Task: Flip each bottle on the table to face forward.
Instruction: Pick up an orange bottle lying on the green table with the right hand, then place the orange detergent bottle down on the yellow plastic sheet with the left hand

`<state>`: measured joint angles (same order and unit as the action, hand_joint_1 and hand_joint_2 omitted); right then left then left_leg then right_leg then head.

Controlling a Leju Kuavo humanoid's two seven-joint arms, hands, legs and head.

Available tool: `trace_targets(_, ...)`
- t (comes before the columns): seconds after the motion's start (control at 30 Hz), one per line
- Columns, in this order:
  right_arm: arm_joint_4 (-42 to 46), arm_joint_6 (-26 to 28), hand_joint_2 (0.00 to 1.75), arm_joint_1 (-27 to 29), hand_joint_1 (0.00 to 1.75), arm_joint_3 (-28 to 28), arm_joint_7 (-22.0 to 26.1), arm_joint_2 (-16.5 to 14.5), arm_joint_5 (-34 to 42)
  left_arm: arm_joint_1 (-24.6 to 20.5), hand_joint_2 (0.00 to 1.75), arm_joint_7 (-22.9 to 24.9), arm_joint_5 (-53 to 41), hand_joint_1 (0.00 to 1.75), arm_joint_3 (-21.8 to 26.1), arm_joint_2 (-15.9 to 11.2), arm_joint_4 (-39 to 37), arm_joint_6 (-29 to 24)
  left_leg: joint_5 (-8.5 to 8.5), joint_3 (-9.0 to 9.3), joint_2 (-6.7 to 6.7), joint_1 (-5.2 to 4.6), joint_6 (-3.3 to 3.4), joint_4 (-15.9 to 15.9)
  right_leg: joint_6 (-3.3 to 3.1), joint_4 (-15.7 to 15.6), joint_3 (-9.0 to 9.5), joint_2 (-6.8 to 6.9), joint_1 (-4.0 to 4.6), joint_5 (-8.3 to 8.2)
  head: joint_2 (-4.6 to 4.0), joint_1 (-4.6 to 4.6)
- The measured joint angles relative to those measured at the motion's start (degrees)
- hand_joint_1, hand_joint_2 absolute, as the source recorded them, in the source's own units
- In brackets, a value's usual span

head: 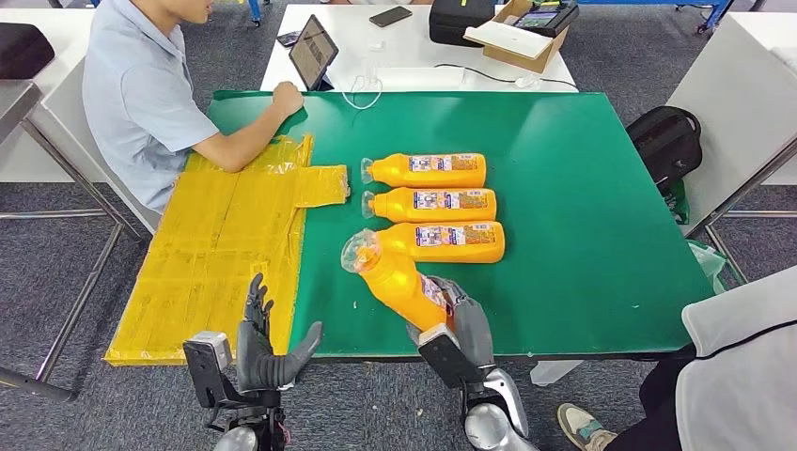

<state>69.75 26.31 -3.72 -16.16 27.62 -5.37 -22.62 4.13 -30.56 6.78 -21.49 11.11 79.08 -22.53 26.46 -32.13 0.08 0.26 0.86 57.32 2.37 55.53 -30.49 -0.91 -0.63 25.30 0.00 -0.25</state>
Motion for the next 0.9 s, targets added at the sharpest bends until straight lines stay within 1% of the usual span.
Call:
trace_targets(0.1,3.4,1.5,1.75,0.3,1.75,-0.3,1.5,-0.4,2.1,-0.3,1.75,-3.2,-2.9,0.00,-2.2,-0.9,-1.4,2.2,0.00,-0.16,-0.01,-0.01,0.00,0.0,0.00,0.0,-0.14,0.01,-0.01,0.00,0.00,0.01)
trace_targets(0.17,4.5,0.9,1.75,0.2,1.75,-0.9,2.1,-0.6,3.0,-0.5,1.75,-4.6,-5.5,0.00,-4.4,-1.8,-1.5,3.6,0.00,-0.22,-0.03,-0.01,0.00,0.0,0.00,0.0,-0.19,0.01,-0.01,0.00,0.00,0.02)
trace_targets(0.27,4.9,-0.7,1.75,-0.1,1.75,-2.7,2.6,-0.9,2.7,-0.6,1.75,-4.5,-7.6,0.00,-7.0,-2.7,-1.5,4.7,0.00,-0.35,-0.04,-0.01,0.00,0.0,0.00,0.0,-0.32,0.02,-0.01,0.00,0.00,0.01)
trace_targets(0.4,3.8,-1.4,1.75,-1.6,1.75,-7.3,3.4,-1.9,0.3,-1.5,1.75,-3.6,-7.2,0.00,-8.6,-3.3,-1.7,7.6,-0.02,-0.41,-0.05,-0.01,-0.02,0.0,0.00,0.0,-0.40,0.03,0.00,0.00,0.00,0.02)
trace_targets(0.57,-0.5,-2.4,1.75,-4.3,1.74,-13.1,2.5,-2.9,-0.7,-2.3,1.75,-3.9,-5.3,0.00,-9.6,-3.6,-1.7,12.6,-0.04,-0.43,-0.04,0.01,-0.02,0.0,0.00,0.0,-0.41,0.07,0.00,0.00,0.00,0.01)
trace_targets(0.73,-4.3,-1.9,1.75,-6.5,1.75,-15.5,2.2,-3.0,-2.5,-2.3,1.75,-3.6,-3.5,0.00,-9.4,-3.8,-1.7,14.5,-0.05,-0.46,-0.04,-0.01,-0.01,0.0,0.00,0.0,-0.42,0.11,-0.02,0.00,0.00,0.02)
trace_targets(0.83,-6.7,-1.1,1.75,-8.0,1.74,-17.1,2.2,-3.1,-5.4,-2.2,1.75,-3.2,-1.4,0.00,-8.7,-3.9,-1.7,15.7,-0.05,-0.46,-0.04,-0.02,-0.01,0.0,0.00,0.0,-0.44,0.11,-0.03,0.00,0.00,0.02)
trace_targets(0.9,-8.5,-0.4,1.75,-8.6,1.74,-18.6,2.3,-3.4,-7.3,-2.4,1.75,-2.7,1.2,0.00,-8.0,-3.9,-1.6,17.5,-0.05,-0.46,-0.04,-0.01,-0.01,0.0,0.00,0.0,-0.45,0.11,-0.02,0.00,0.00,0.03)
